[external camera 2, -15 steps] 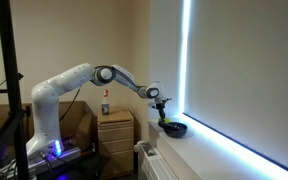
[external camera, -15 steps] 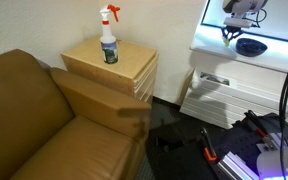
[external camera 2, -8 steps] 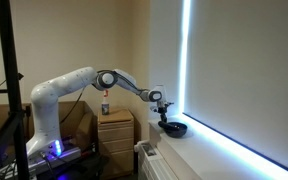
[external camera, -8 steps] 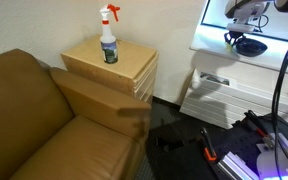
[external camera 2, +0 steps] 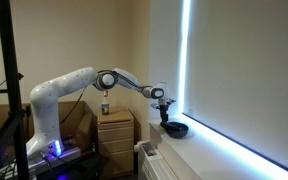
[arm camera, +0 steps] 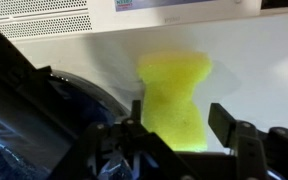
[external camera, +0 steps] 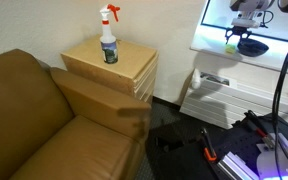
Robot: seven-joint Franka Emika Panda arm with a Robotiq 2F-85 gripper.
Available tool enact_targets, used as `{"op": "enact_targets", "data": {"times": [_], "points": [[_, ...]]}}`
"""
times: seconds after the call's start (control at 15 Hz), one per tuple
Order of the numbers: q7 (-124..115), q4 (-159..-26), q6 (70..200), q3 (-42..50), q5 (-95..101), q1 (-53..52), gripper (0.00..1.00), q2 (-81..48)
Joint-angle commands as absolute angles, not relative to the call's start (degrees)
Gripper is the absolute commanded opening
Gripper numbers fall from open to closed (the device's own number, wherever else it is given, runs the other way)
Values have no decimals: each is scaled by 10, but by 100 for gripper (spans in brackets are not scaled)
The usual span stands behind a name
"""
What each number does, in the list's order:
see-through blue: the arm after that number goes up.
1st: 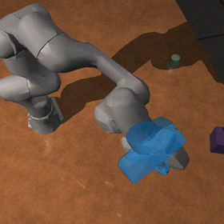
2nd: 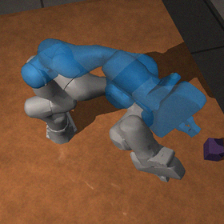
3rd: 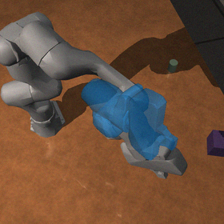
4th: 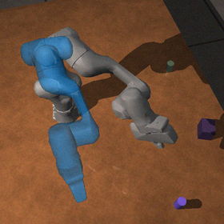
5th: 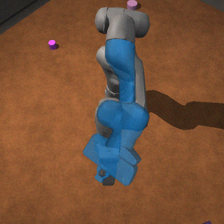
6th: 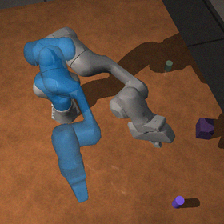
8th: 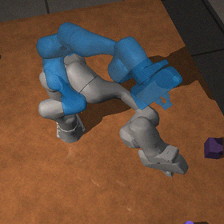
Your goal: Use the sponge to wipe the surface of the dresser and put it on the window sill
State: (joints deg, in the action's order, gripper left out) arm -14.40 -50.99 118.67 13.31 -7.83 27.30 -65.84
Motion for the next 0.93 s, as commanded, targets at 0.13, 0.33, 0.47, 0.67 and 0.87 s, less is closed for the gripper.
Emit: {"op": "enact_targets", "data": {"times": [0.13, 0.33, 0.47, 0.67, 0.87], "points": [[-90, -504, 1160, 94, -107, 282, 100, -625], [-91, -504, 1148, 73, -105, 262, 100, -597], [-82, -508, 1130, 55, -109, 260, 100, -573], [-101, -522, 1079, 76, -76, 244, 100, -524], [-105, -493, 1068, 80, -66, 245, 100, -534]]}}
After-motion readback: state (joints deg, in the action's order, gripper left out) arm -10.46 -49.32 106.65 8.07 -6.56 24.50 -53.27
